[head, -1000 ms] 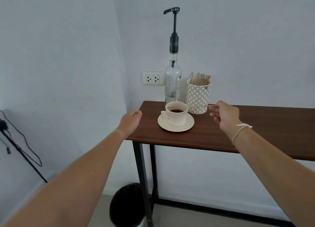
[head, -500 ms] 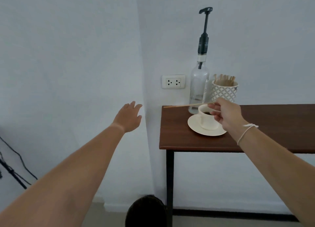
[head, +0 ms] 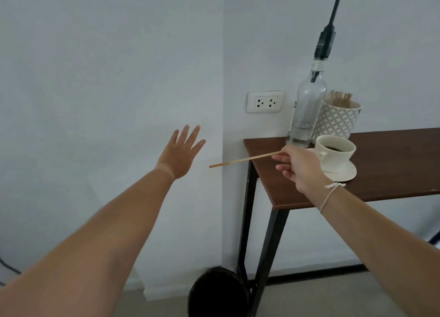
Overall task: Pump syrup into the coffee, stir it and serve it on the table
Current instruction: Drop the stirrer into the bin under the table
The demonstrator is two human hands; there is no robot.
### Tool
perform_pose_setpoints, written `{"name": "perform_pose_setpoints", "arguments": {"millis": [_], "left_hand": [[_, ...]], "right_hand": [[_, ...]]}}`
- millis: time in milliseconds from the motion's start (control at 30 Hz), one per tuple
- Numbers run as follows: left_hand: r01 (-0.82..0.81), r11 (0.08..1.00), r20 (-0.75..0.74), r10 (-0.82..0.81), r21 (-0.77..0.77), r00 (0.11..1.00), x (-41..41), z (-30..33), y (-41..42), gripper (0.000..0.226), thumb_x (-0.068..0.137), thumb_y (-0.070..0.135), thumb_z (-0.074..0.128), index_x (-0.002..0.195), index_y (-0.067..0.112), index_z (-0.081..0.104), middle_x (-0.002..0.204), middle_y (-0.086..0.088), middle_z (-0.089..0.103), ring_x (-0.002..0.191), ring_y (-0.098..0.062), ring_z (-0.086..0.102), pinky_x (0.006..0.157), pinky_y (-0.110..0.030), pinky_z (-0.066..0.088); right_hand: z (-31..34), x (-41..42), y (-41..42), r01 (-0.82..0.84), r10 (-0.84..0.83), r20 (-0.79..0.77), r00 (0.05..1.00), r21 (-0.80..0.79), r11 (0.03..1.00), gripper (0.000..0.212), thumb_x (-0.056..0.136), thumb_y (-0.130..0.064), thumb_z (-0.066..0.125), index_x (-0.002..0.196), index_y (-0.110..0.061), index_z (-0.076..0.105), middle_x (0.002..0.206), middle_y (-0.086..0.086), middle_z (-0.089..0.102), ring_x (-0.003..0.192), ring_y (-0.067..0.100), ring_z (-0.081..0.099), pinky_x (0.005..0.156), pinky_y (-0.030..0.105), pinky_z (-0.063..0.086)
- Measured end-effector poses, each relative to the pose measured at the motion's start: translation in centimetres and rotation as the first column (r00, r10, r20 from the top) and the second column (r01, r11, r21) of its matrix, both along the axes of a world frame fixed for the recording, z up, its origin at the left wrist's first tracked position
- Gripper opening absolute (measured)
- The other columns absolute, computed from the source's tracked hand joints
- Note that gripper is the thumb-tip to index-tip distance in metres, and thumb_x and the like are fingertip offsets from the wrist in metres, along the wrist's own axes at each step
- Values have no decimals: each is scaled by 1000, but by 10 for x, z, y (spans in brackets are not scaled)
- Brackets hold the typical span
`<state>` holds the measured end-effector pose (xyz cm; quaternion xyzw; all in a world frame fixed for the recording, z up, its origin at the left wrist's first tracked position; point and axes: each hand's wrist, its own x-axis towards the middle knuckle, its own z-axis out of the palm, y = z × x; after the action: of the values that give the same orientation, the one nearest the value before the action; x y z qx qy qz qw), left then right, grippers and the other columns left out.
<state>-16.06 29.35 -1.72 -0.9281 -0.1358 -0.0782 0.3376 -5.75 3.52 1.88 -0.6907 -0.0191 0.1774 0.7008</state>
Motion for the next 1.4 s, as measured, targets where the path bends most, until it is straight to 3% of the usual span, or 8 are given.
{"name": "perform_pose_setpoints", "arguments": {"millis": [200,400,567,867,933,1067,1200,1400], "left_hand": [[17,999,8,-17,44,1000,4,3,34,67,98,13,32,152,21,-5,159,-15,-16,145,-42,-6,117,-52,6],[25,997,-18,-23,72,1000,6,2,54,68,96,4,25,152,23,-9,158,-12,-20,145,-41,-10,116,-54,4],[67,987,8,-69,149,998,9,-5,68,72,94,3,26,150,24,-14,159,-10,-21,145,-41,-10,115,-55,4],[125,950,40,-142,287,989,15,-13,85,75,94,9,31,150,27,-15,161,-6,-11,147,-37,1,115,-53,11],[134,943,33,-151,305,988,15,-15,87,75,93,11,32,150,27,-15,161,-5,-9,147,-36,4,115,-52,13],[145,931,50,-171,336,984,17,-19,88,74,93,11,32,151,29,-10,162,-4,-3,147,-34,10,115,-51,17],[122,933,52,-148,338,988,18,-22,88,76,94,14,36,150,27,-15,162,-6,-7,147,-36,6,115,-51,15],[156,920,77,-196,358,977,19,-25,91,76,92,13,38,151,29,-7,162,-4,2,146,-33,13,115,-50,19]], "right_hand": [[-12,-4,23,30,-29,19,999,-58,998,10,85,-15,51,81,-11,59,74,2,69,49,11,52,47,19,40],[-19,-10,46,35,-26,71,997,-137,990,12,87,-14,51,85,-8,61,73,3,68,50,12,53,51,22,41],[-26,-6,69,31,-12,108,994,-175,984,16,86,-16,52,94,-5,61,73,4,70,44,13,54,42,19,42],[-69,-14,115,-31,136,281,950,-350,936,11,83,-15,51,76,-9,55,70,1,67,42,13,53,44,20,41],[-82,-17,124,-54,195,316,928,-405,913,13,82,-15,52,70,-11,54,72,2,67,46,15,55,43,18,42],[-114,-24,138,-66,325,373,869,-565,823,14,81,-18,52,77,-7,59,78,7,67,65,23,61,55,28,46],[-150,-32,142,-63,490,398,776,-724,687,19,88,-18,48,69,-15,47,62,0,51,54,12,45,46,22,29],[-201,-37,141,-68,597,322,735,-841,537,15,89,-19,45,78,-11,50,66,3,53,60,21,48,47,24,30]]}}
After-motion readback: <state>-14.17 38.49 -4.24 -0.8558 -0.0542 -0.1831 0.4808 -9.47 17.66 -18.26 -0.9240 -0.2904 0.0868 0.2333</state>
